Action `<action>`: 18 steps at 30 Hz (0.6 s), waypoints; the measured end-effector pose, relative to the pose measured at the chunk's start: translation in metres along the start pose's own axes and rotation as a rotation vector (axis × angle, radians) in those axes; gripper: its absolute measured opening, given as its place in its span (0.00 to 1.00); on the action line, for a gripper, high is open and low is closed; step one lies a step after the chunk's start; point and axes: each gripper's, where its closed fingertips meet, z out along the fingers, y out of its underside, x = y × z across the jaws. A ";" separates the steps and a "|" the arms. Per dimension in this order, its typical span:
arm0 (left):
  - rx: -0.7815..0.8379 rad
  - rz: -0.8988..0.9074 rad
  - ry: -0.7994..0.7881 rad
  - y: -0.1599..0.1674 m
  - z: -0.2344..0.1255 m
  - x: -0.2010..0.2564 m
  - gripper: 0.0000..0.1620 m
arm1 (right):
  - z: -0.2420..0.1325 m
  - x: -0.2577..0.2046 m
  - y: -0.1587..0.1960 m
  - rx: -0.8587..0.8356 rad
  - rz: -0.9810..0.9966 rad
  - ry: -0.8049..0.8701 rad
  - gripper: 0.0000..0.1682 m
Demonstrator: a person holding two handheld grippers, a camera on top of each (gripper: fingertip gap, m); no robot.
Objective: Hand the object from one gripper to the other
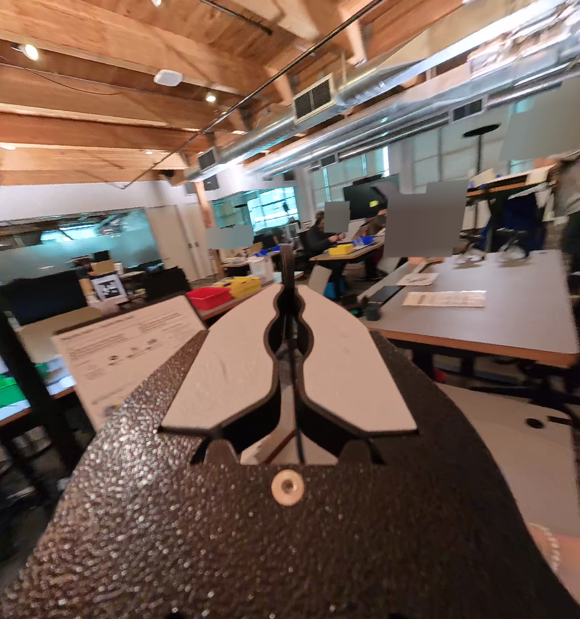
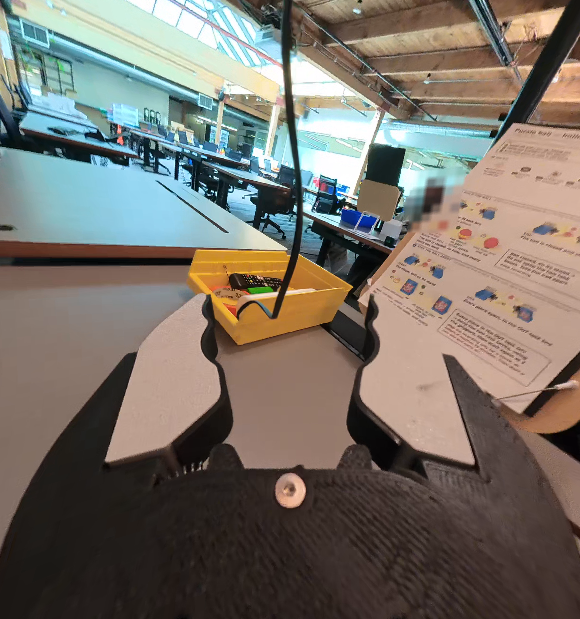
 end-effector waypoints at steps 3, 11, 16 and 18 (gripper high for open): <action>0.018 -0.092 0.101 0.020 -0.002 0.029 0.02 | 0.008 -0.001 -0.005 0.056 0.031 0.008 0.46; 0.042 -0.149 0.149 0.048 -0.017 0.052 0.02 | 0.028 -0.051 0.003 0.050 0.071 -0.314 0.38; 0.046 -0.181 0.142 0.055 -0.026 0.044 0.02 | 0.031 -0.063 0.029 -0.057 0.071 -0.321 0.31; 0.058 -0.208 0.149 0.056 -0.028 0.043 0.02 | 0.033 -0.071 0.035 -0.073 0.085 -0.358 0.18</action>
